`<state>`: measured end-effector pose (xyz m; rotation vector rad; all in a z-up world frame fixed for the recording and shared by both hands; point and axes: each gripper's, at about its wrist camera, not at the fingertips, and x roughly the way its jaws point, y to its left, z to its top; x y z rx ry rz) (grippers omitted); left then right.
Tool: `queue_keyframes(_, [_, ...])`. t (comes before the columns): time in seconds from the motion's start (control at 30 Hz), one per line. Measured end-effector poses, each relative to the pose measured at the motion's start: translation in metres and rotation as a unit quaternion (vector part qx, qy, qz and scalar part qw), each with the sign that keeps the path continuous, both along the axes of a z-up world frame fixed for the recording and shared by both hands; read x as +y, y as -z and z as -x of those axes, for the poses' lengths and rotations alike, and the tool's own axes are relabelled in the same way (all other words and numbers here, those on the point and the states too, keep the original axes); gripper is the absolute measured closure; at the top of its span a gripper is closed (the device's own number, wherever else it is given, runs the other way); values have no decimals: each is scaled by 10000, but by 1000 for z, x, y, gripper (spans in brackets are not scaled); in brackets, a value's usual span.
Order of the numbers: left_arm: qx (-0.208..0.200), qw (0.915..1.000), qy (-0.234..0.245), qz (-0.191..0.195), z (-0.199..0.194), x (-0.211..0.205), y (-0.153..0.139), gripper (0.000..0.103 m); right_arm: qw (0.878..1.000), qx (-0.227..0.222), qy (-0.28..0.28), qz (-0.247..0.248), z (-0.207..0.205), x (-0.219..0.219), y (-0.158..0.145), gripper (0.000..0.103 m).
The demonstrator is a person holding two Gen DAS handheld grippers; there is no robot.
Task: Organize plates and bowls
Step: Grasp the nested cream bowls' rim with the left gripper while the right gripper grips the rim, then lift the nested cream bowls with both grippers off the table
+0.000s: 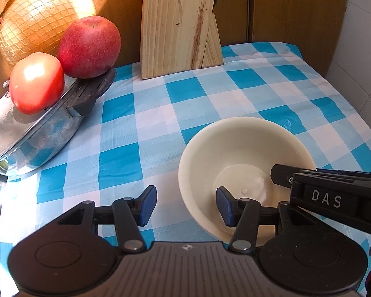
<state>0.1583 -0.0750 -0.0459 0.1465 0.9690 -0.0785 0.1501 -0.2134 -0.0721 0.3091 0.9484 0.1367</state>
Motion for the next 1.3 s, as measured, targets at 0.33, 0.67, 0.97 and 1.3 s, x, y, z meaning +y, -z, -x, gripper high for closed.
queue_keyframes(0.33, [-64, 9992, 381, -112, 7, -14, -1, 70, 9992, 133, -202, -333, -2, 8, 3, 83])
queue_keyframes(0.67, [-130, 9992, 390, 20, 11, -13, -11, 71, 9992, 45, -227, -320, 2, 4, -4, 83])
queue_keyframes(0.97, [-264, 9989, 371, 94, 18, -12, -25, 71, 9991, -178, -228, -321, 9, 2, -18, 83])
queue_keyframes(1.3, [-473, 9983, 281, 179, 37, 0, -45, 71, 9980, -438, -342, -288, 21, 8, -36, 83])
